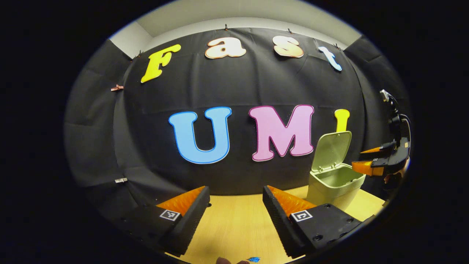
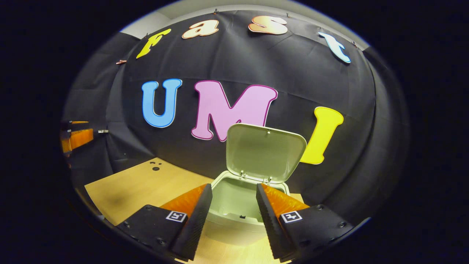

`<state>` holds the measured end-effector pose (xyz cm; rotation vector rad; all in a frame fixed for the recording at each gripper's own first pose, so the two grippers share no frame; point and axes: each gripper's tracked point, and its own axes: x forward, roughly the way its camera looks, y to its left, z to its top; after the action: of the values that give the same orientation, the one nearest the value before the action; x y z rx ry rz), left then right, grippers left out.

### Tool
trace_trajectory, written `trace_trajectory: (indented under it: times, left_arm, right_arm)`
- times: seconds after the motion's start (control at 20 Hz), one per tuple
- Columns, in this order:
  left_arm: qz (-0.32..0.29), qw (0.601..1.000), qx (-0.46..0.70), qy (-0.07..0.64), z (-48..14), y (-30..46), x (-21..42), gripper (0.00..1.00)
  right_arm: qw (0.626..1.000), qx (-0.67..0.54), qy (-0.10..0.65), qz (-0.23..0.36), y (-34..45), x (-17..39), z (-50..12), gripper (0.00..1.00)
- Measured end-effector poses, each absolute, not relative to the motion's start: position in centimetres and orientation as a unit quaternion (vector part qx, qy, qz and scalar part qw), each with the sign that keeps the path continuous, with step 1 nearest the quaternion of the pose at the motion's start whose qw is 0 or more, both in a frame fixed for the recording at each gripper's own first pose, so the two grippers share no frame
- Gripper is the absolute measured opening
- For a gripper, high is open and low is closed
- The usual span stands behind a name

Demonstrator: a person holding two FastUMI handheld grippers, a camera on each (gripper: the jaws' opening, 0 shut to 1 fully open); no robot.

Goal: Press the lid of the desktop garbage bin to open it, pick up the crumpled paper on the desktop and throw it into the bin, then pick up the pop can on the desktop and drop it into the bin, and finally close the garbage bin lid.

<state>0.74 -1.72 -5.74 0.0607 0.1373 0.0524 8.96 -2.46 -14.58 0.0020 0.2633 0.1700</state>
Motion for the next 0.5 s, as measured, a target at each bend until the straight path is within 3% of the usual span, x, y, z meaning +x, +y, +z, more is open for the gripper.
trace_trajectory:
  times: [0.2,0.3,0.5]
  left_arm:
    - [0.011,0.993,0.008,0.115,-10.0,-1.6,0.2,0.93]
    - [-0.001,0.991,0.006,0.133,-12.2,-1.9,-0.2,0.93]
    - [-0.037,0.984,0.009,0.177,-17.7,-3.1,-1.4,0.93]
  right_arm:
    - [0.985,0.007,0.133,0.106,-0.4,6.5,-14.0,0.80]
    - [0.984,0.006,0.135,0.118,0.5,5.2,-13.8,0.88]
    - [0.980,0.019,0.147,0.131,2.1,3.1,-14.0,0.88]
